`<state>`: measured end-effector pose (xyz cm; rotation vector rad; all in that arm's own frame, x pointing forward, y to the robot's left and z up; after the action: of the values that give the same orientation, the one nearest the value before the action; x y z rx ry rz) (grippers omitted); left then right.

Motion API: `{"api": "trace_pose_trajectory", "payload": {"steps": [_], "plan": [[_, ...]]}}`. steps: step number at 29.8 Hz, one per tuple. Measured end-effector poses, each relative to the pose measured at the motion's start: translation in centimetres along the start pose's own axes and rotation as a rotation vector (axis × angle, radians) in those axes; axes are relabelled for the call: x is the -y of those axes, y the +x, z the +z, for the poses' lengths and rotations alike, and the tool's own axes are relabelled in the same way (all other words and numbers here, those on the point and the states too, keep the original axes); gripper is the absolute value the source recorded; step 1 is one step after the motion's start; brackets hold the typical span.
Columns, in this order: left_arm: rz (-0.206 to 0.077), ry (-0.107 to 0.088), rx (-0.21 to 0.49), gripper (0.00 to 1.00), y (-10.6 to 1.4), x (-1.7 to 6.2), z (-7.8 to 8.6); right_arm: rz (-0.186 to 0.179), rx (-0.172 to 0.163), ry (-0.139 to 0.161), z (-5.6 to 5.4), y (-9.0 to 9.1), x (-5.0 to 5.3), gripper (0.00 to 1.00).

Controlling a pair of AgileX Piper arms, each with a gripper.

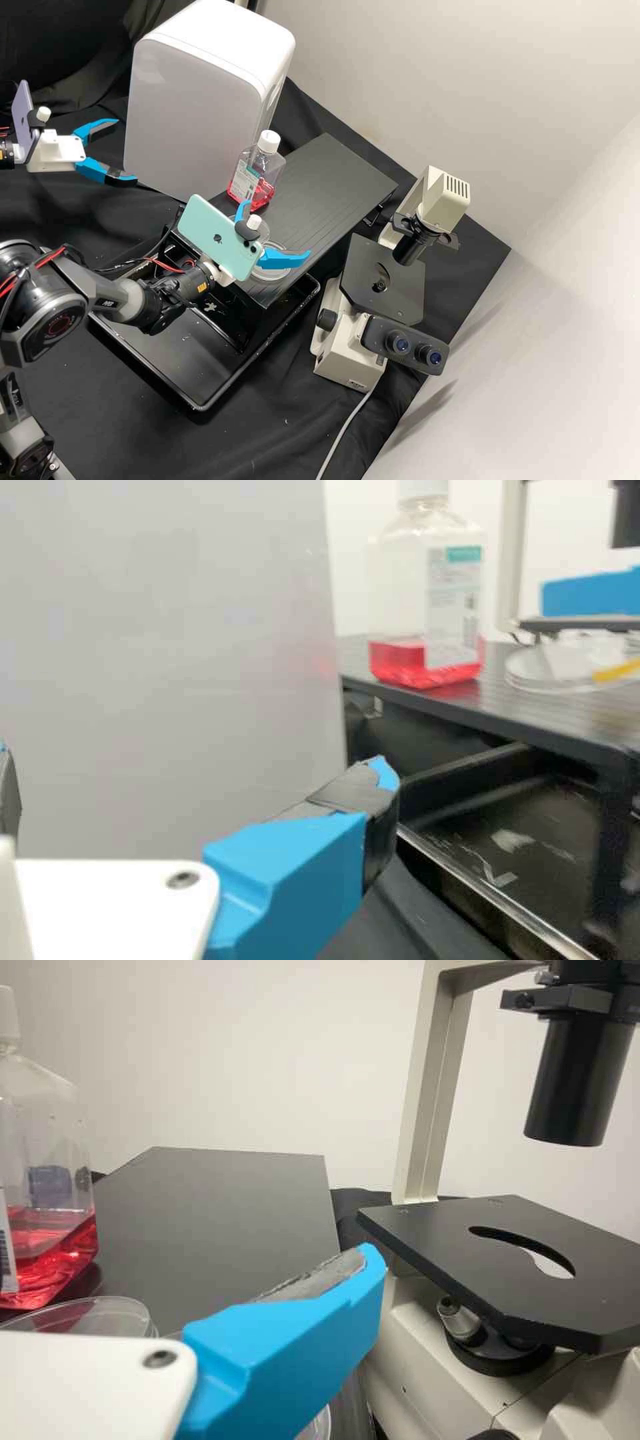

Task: Place the lid on the petri dish

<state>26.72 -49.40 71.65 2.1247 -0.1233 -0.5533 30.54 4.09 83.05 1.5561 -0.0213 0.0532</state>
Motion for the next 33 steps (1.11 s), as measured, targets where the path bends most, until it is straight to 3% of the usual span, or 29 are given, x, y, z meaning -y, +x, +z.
{"api": "trace_pose_trajectory", "payload": {"steps": [5, 12, 22, 33], "plan": [[-0.015, 0.009, 0.036, 1.0, -1.0, 0.1, 0.5, 0.0, 0.0, 0.0, 0.0, 0.0, 0.0, 1.0], [-0.024, 0.029, 0.082, 1.0, -1.1, 0.2, 1.0, 0.0, 0.0, 0.0, 0.0, 0.0, 0.0, 1.0], [-0.049, 0.039, 0.122, 1.0, 0.0, 1.1, 1.2, 0.0, 0.0, 0.0, 0.0, 0.0, 0.0, 1.0], [-0.08, 0.042, 0.155, 1.0, 0.4, 2.02, 1.8, 0.0, 0.0, 0.0, 0.0, 0.0, 0.0, 1.0]]}}
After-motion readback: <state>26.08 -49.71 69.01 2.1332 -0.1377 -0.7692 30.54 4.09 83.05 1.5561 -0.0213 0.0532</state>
